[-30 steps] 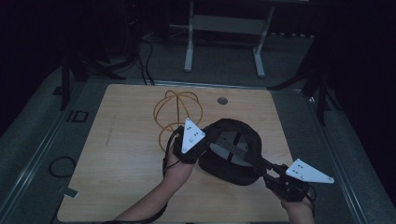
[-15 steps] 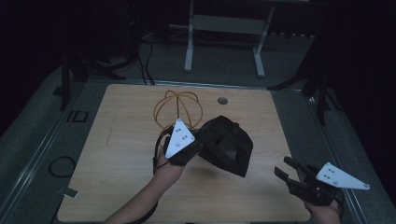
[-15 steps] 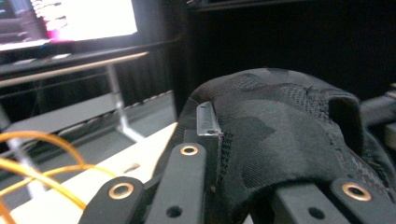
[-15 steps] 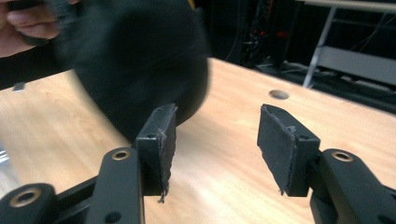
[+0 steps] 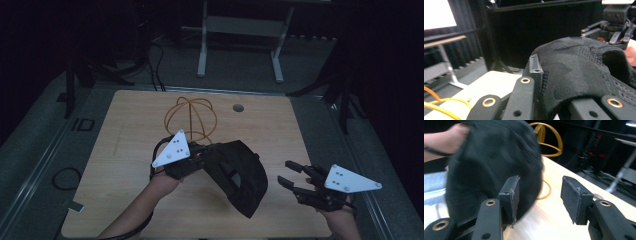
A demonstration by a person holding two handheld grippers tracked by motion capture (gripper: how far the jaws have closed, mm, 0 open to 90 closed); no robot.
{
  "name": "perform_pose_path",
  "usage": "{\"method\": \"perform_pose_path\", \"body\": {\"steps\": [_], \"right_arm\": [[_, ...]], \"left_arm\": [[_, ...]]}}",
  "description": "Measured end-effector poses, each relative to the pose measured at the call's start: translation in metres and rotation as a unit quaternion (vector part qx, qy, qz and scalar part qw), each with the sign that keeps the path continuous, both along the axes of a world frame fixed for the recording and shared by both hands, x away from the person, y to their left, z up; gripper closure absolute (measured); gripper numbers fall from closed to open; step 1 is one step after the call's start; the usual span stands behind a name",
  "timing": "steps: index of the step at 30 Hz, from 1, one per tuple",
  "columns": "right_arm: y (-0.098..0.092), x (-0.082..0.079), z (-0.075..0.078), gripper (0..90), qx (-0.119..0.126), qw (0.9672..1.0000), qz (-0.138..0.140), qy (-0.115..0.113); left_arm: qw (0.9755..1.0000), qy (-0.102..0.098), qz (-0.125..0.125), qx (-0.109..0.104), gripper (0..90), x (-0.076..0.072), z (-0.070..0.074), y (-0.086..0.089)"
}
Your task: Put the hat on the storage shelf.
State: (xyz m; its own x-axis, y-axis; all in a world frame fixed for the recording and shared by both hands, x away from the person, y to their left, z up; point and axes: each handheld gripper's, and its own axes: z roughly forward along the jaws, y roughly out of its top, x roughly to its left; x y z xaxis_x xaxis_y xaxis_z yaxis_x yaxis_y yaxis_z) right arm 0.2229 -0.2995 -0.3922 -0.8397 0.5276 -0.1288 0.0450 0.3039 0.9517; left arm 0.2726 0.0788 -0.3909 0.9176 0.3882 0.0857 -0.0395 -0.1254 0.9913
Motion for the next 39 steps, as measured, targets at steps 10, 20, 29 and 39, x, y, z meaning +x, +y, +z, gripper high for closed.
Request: {"method": "perform_pose_path", "body": {"steps": [10,20,29,39], "right_arm": [[0.051,-0.004,0.008,47.3,-0.054,0.9942,0.084,-0.04],[0.058,0.003,0.006,40.2,-0.064,0.9955,0.066,-0.024],[0.067,0.01,0.005,54.8,-0.055,0.9976,0.038,-0.016],[0.068,0.012,0.007,87.8,-0.045,0.9989,-0.012,-0.006]], "left_arm": [[0.998,0.016,-0.061,-0.005,88.1,-0.002,0.002,-0.005],[0.9974,0.0,-0.071,-0.013,88.1,-0.009,0.008,-0.011],[0.9963,0.008,-0.082,-0.025,88.1,-0.008,0.008,-0.018],[0.9969,0.014,-0.073,-0.026,88.0,-0.007,0.004,-0.016]]}}
